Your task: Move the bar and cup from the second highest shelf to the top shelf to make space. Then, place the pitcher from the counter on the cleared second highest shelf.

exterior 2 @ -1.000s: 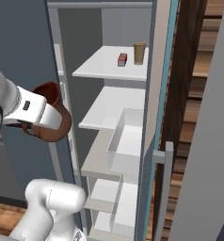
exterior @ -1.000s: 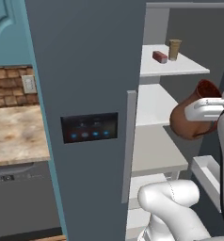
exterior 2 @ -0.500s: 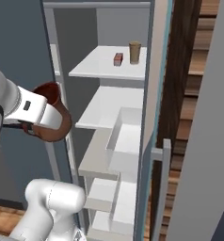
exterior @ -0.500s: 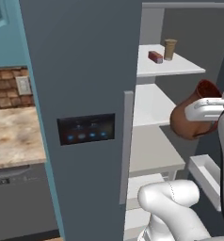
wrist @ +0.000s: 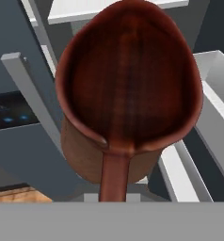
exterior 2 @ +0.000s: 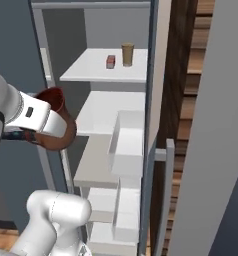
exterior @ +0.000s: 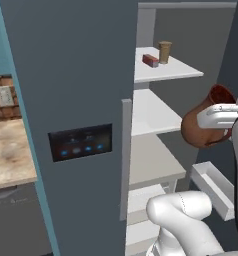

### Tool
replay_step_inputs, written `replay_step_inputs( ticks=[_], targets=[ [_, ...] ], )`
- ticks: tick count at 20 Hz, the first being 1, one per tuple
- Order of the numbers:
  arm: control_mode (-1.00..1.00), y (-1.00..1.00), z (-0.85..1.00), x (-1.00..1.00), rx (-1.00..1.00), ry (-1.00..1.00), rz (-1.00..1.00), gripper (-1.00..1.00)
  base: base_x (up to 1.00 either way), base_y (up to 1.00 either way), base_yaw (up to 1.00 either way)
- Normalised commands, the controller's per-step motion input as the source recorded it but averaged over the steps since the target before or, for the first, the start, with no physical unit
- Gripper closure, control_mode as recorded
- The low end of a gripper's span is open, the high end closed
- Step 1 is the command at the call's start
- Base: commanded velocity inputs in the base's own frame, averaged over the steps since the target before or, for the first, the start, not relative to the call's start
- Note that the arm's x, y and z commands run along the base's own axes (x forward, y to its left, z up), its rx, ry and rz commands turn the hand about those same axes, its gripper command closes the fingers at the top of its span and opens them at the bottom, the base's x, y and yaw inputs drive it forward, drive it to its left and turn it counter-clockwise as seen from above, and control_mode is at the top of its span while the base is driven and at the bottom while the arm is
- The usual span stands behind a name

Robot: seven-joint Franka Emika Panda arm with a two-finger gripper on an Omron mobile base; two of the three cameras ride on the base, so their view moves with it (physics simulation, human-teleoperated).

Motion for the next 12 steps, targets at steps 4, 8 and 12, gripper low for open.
replay_step_inputs(
  ticks=[4, 8, 12],
  targets=[
    [1.0, 0.0, 0.0, 0.0, 0.0, 0.0, 0.0, 1.0, 0.08, 0.0, -0.25],
    [1.0, 0.0, 0.0, 0.0, 0.0, 0.0, 0.0, 1.0, 0.21, 0.0, -0.23],
    [1.0, 0.0, 0.0, 0.0, 0.0, 0.0, 0.0, 1.0, 0.32, 0.0, -0.18]
  ],
)
